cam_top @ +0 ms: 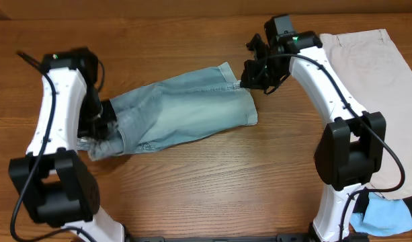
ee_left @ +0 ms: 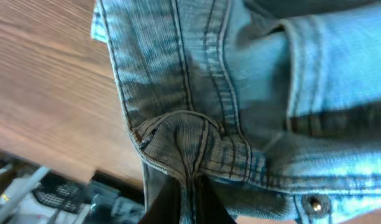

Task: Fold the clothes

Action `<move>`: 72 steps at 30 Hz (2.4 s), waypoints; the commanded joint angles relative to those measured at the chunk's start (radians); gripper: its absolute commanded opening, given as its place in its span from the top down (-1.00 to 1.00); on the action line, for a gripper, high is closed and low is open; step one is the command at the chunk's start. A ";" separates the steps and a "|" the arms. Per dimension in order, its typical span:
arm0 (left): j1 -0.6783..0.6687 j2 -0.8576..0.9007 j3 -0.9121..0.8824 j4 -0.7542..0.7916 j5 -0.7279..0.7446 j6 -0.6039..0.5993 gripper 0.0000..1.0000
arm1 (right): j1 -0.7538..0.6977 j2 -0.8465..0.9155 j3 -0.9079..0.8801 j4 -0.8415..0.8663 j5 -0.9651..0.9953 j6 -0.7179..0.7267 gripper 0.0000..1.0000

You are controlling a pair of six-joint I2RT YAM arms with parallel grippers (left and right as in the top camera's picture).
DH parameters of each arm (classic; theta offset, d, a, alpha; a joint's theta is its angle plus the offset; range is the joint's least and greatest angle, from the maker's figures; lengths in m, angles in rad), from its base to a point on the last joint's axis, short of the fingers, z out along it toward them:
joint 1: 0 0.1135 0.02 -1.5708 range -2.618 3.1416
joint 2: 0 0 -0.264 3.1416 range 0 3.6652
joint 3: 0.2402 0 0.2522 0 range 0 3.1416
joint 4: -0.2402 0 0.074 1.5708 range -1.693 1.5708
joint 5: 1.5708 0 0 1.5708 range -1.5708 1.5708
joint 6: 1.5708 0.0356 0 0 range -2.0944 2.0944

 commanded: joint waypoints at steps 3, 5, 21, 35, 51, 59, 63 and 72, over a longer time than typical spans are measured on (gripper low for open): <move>0.036 -0.169 -0.264 0.171 -0.070 -0.129 0.91 | 0.020 -0.015 0.018 0.071 -0.016 -0.024 0.92; 0.070 -0.195 -0.313 0.218 -0.084 -0.138 0.92 | 0.020 -0.015 0.019 0.097 -0.016 -0.024 0.92; 0.183 -0.509 -0.328 0.219 0.015 -0.064 0.92 | 0.010 -0.263 0.035 -0.068 -0.016 -0.023 0.92; 0.183 -0.590 -0.402 0.166 0.056 -0.174 0.92 | 0.031 -0.291 0.031 -0.224 0.060 -0.065 0.92; 0.185 -0.590 -0.711 0.511 -0.214 -0.432 0.85 | 0.125 0.030 0.031 0.189 0.060 -0.045 0.92; 0.185 -0.565 -0.711 0.753 -0.241 -0.427 0.60 | 0.125 0.098 0.031 0.312 0.060 -0.054 0.92; 0.185 -0.512 -0.711 0.843 -0.241 -0.387 0.62 | 0.125 0.110 0.031 0.356 0.060 -0.053 0.92; 0.185 -0.365 -0.711 1.028 -0.209 -0.259 0.92 | 0.125 0.132 0.031 0.438 0.060 -0.047 0.92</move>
